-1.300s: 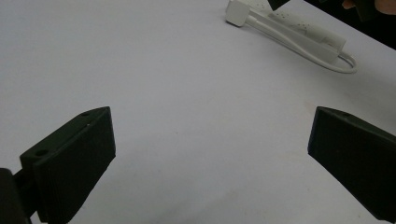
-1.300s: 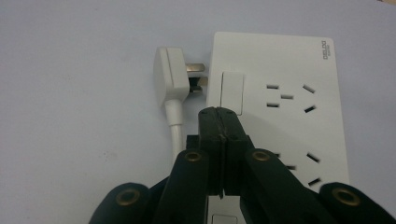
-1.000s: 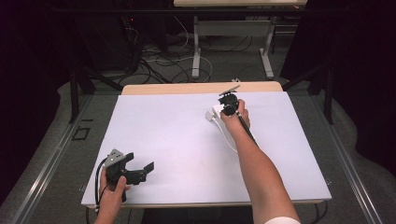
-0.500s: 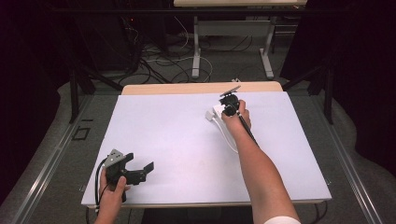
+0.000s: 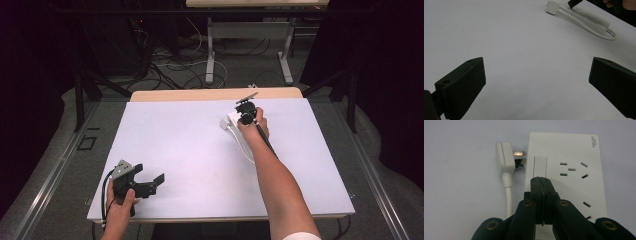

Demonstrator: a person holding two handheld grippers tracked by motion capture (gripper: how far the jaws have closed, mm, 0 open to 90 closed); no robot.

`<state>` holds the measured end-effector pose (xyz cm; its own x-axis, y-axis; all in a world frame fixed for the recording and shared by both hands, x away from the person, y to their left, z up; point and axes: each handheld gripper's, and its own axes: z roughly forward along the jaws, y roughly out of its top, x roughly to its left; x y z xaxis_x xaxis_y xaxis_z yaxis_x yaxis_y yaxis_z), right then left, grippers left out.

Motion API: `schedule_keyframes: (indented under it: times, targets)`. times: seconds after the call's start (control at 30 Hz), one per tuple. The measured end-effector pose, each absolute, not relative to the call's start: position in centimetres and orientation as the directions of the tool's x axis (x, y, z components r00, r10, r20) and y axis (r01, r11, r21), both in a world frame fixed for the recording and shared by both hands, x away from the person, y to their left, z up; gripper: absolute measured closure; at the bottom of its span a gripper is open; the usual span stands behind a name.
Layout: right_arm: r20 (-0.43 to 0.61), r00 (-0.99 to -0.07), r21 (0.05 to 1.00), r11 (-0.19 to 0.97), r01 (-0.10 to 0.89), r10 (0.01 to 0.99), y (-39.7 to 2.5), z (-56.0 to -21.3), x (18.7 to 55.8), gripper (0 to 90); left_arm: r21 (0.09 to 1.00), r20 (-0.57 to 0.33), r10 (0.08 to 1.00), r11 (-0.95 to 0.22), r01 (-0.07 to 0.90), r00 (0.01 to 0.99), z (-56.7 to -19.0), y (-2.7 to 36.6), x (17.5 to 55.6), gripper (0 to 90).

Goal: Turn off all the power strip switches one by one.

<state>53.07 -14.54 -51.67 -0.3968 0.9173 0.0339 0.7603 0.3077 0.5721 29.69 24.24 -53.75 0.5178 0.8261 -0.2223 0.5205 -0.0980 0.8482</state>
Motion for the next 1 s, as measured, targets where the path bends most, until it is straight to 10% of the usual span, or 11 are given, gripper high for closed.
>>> schedule_keyframes:
  times: [1.0]
  targets:
    - [0.029,-0.397,0.578,0.309,0.755,0.917,-14.49,-51.99,53.04,90.0,0.85,-0.22,0.825,-0.1,0.517,0.521,-53.78,24.18,29.79,1.0]
